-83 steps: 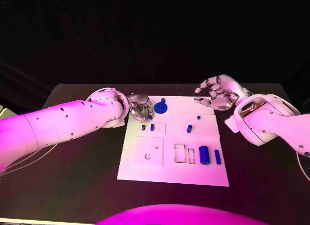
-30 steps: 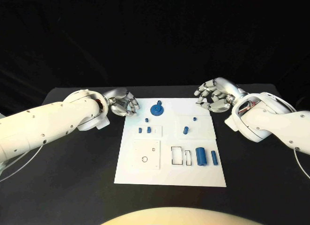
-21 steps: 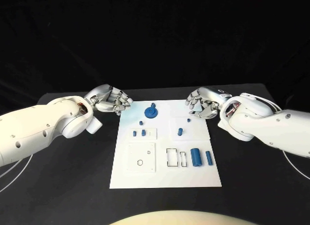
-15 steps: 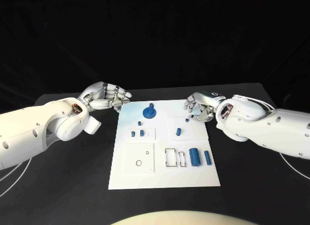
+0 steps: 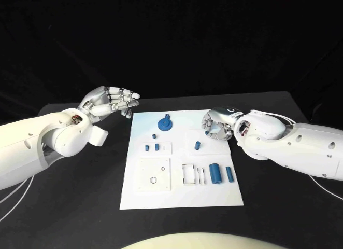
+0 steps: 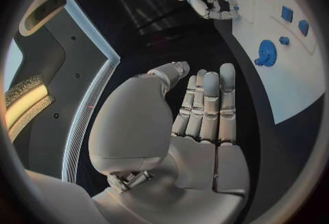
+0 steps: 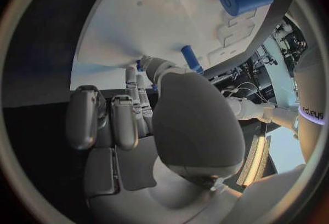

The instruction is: Assemble the parts on the task board

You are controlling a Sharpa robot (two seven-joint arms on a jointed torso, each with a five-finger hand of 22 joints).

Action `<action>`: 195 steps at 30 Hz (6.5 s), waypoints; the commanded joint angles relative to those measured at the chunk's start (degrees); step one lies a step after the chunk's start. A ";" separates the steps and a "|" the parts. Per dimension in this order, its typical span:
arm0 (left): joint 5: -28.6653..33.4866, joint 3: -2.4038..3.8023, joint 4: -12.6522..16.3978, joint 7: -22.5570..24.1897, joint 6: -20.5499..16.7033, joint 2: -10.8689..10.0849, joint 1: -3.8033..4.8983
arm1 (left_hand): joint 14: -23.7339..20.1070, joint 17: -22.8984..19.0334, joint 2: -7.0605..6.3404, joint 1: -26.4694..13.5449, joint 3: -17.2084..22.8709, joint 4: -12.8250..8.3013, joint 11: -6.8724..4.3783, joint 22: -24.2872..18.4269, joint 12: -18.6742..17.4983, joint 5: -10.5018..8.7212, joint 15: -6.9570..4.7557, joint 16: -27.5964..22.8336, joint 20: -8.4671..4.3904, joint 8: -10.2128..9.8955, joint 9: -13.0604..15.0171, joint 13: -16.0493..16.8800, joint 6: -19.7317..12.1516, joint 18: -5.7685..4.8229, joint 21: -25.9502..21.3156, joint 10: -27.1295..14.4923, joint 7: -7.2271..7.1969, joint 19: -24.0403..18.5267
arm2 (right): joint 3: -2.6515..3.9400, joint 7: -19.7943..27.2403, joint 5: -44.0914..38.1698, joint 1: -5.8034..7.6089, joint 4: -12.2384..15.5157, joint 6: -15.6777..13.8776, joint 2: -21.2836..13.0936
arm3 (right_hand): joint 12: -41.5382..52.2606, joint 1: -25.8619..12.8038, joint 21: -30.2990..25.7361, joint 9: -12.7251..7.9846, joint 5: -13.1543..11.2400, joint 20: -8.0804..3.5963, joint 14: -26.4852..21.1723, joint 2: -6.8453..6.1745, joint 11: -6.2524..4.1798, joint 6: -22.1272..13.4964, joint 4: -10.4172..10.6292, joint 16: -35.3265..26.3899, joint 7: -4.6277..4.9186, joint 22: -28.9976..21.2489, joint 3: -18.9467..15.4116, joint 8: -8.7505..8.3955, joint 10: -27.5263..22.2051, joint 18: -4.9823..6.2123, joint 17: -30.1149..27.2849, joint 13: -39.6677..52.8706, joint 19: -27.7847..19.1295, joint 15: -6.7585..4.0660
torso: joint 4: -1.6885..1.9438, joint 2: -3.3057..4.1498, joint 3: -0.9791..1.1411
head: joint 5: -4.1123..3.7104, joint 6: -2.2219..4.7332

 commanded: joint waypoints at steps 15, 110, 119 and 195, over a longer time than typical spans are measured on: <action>2.11 0.06 0.09 1.66 0.96 -0.35 0.01 | -0.23 -0.14 0.47 -0.22 -0.18 -0.11 -0.28 -0.23 0.46 -0.09 0.11 -0.47 0.25 0.41 -0.01 0.14 -0.09 0.89 -0.53 -0.30 -0.03 -0.09 | -0.02 -0.94 -1.95 -0.95 -0.89 3.07 1.62 | -0.68 1.48 3.20 1.32 0.11 -1.04 3.34 2.79 -0.91 6.03 -1.78 0.21 -0.61 10.74 3.55 0.73 7.19 -0.82 -0.02 -2.65 2.79 -1.15 | -0.09 0.02 0.11 | 0.17 -0.33; 2.09 -0.05 0.82 1.32 0.36 0.98 -0.22 | -0.22 -0.36 0.91 0.13 -0.13 -0.38 0.02 -0.59 0.92 0.19 0.25 -0.88 0.24 0.57 -0.17 0.18 -0.76 0.86 -0.90 -0.92 0.41 0.24 | -0.02 -2.15 -5.76 -6.97 13.95 -3.92 8.69 | -1.46 1.13 5.93 2.60 2.56 -1.52 3.17 3.61 -1.34 8.90 -6.80 0.03 -0.45 11.87 6.88 0.89 11.54 -1.26 -0.99 -3.07 3.45 -1.91 | -0.09 -0.05 0.03 | 7.69 -2.97; 2.09 -0.06 0.81 1.22 0.48 0.96 -0.22 | -0.22 -0.36 0.91 0.13 -0.13 -0.38 0.02 -0.59 0.92 0.19 0.25 -0.88 0.24 0.57 -0.17 0.18 -0.76 0.86 -0.90 -0.92 0.41 0.24 | -0.15 -3.12 -6.97 -7.44 12.82 -2.68 9.18 | -1.53 0.98 5.86 2.62 2.63 -1.52 3.16 3.59 -1.31 8.89 -6.85 0.03 -0.41 11.86 6.94 0.85 11.53 -1.25 -1.02 -3.09 3.43 -1.88 | -0.08 -0.02 0.04 | 7.79 -3.32; 2.09 -0.07 0.62 0.19 0.93 0.19 -0.22 | -0.20 -0.45 1.14 0.12 -0.18 -0.37 0.03 -0.82 1.32 0.24 0.29 -1.05 0.30 0.85 -0.20 0.23 -0.92 0.88 -1.14 -1.16 0.43 0.37 | 0.63 -3.75 -0.99 -6.58 18.08 -7.84 1.33 | -1.03 -3.95 -5.37 1.68 1.04 1.15 2.22 -0.02 2.01 0.89 -6.21 -0.72 -0.34 9.09 2.59 -5.97 -2.24 0.52 -3.90 -8.18 1.14 0.82 | -0.14 -0.09 -0.02 | 6.48 -2.38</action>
